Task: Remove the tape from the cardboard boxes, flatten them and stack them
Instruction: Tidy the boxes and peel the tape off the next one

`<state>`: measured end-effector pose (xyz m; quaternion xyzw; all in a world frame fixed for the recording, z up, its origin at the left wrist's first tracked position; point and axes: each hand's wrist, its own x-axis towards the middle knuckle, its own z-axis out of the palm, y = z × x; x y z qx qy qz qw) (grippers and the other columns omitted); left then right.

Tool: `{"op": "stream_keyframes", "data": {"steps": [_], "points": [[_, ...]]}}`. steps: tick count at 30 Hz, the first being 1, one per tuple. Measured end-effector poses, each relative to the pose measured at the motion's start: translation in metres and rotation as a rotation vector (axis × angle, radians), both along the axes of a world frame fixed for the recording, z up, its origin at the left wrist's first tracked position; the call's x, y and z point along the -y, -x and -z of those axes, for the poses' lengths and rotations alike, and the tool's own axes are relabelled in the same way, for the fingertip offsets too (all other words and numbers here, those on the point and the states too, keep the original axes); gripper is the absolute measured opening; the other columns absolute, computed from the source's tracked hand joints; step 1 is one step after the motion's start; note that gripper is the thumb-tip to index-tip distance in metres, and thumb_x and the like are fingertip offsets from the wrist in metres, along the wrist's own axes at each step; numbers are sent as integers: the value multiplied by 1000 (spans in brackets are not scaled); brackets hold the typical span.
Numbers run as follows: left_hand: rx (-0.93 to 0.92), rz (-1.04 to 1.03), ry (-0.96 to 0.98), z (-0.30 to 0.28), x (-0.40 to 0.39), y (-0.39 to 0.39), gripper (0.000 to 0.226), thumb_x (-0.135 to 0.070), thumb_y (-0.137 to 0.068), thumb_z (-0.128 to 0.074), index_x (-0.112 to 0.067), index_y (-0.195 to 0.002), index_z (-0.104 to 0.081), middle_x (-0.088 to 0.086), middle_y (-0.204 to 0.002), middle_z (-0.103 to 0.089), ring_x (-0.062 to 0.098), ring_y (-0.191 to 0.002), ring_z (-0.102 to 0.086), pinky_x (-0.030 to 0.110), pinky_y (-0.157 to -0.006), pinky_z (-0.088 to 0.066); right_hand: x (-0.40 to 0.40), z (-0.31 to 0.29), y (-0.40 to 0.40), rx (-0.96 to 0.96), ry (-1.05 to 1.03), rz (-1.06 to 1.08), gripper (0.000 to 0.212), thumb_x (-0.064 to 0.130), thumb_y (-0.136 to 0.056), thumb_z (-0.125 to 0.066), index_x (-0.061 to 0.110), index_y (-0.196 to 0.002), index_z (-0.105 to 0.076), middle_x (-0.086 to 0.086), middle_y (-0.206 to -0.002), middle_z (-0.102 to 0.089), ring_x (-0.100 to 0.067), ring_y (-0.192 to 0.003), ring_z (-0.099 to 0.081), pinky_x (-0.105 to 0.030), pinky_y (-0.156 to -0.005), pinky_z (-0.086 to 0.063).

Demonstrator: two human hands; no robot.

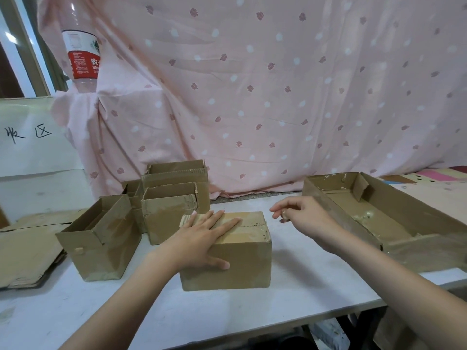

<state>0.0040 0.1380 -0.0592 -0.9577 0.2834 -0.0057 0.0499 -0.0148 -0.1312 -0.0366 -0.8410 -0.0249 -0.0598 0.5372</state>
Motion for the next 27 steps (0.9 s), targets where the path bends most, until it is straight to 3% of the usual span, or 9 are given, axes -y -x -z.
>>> {"op": "stream_keyframes", "data": {"steps": [2, 5, 9, 13, 16, 19, 22, 25, 27], "points": [[-38, -6, -17, -4, -2, -1, 106, -71, -83, -57, -56, -138, 31, -6, -165, 16, 15, -151, 16, 51, -118, 16, 2, 1, 0, -56, 54, -77, 23, 13, -98, -53, 25, -98, -73, 5, -95, -74, -12, -88, -66, -21, -75, -48], [-44, -27, -4, -13, -4, 2, 109, -69, -83, -59, -50, -145, 29, -9, -164, 17, 16, -151, 18, 57, -119, 12, 5, 0, -1, -84, 108, -134, 13, 27, -98, -60, 27, -100, -73, 7, -96, -72, -7, -87, -64, -19, -72, -45], [-32, -74, 121, -23, -15, 8, 109, -74, -79, -59, -47, -151, 18, -11, -165, 13, 15, -151, 16, 50, -122, 9, 5, -2, 1, -116, 143, -156, 40, 61, -94, -52, 28, -100, -73, 6, -99, -69, -7, -83, -59, -20, -76, -44], [-103, -155, 235, -26, -37, 8, 113, -82, -66, -56, -50, -152, 10, -12, -165, 9, 16, -152, 6, 48, -123, 0, -8, -3, -3, -29, 128, -98, 56, 66, -93, -47, 19, -109, -71, -4, -103, -66, -6, -86, -56, -23, -81, -43], [-189, -246, 519, -17, -55, 6, 123, -72, -63, -75, -58, -148, 13, -15, -163, 15, 17, -152, -8, 42, -122, -17, -31, -10, -6, 177, 311, -65, 45, 59, -95, -50, 27, -126, -59, 2, -120, -54, -7, -112, -49, -28, -92, -39], [-308, -274, 755, 0, -64, 9, 134, -59, -59, -88, -61, -145, 15, -12, -165, 1, 15, -150, -18, 43, -121, -23, -50, -25, -8, 180, 517, -97, 66, 65, -92, -50, 32, -147, -34, -4, -133, -37, -22, -135, -31, -37, -112, -30], [-404, -269, 878, 15, -61, 13, 137, -39, -62, -93, -64, -143, 14, -16, -162, -10, 13, -146, -25, 37, -119, -27, -61, -40, -16, 157, 850, -158, 94, 77, -82, -51, 30, -156, -19, -12, -144, -32, -30, -141, -24, -43, -116, -27], [-384, -296, 948, 25, -59, 8, 140, -33, -59, -95, -64, -144, 12, -9, -161, -17, 14, -147, -24, 37, -115, -33, -73, -40, -20, 118, 1105, -258, 98, 83, -74, -55, 29, -153, -31, -13, -139, -40, -32, -133, -33, -43, -109, -33], [-404, -304, 977, 29, -59, 4, 141, -32, -58, -96, -57, -148, 10, -4, -159, -25, 13, -143, -32, 30, -108, -37, -79, -34, -21, 87, 1158, -300, 96, 85, -72, -57, 29, -148, -41, -12, -133, -44, -32, -128, -37, -42, -107, -36]]}}
